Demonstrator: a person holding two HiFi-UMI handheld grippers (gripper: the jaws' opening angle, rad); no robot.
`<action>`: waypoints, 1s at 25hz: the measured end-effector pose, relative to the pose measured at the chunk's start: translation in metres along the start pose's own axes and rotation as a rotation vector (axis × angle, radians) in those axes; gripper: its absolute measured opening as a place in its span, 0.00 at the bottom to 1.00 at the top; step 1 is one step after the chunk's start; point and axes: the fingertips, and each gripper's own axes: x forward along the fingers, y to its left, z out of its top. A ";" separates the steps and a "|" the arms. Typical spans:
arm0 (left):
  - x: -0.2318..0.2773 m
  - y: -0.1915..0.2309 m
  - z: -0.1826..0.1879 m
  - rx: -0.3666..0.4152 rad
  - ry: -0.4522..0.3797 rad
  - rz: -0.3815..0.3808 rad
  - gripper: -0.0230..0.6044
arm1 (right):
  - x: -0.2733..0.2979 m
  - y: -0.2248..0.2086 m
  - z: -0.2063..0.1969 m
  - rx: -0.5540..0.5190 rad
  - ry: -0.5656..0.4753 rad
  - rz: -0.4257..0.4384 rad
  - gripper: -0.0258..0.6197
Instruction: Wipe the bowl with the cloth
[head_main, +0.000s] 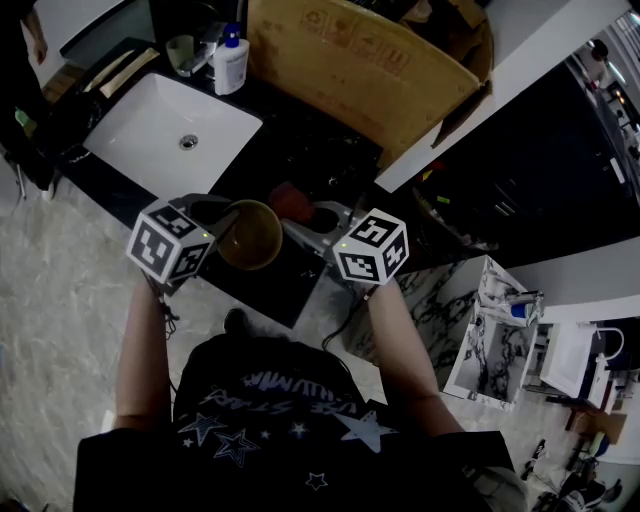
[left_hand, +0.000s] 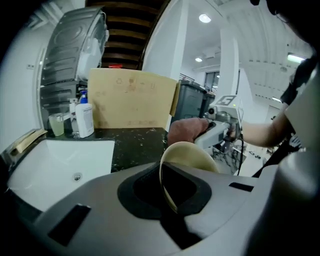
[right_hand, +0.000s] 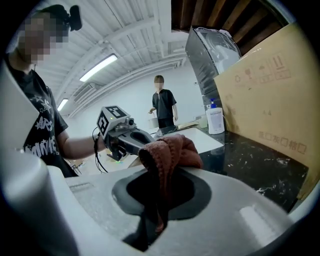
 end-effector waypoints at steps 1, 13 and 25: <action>0.001 -0.006 -0.002 0.033 0.012 -0.032 0.07 | 0.001 0.003 0.001 -0.009 -0.001 0.022 0.12; -0.001 -0.039 -0.010 0.126 0.041 -0.209 0.07 | 0.007 0.012 0.004 -0.006 -0.036 0.094 0.12; -0.026 -0.058 0.022 0.090 -0.090 -0.372 0.07 | -0.002 0.023 0.005 -0.211 -0.104 0.148 0.12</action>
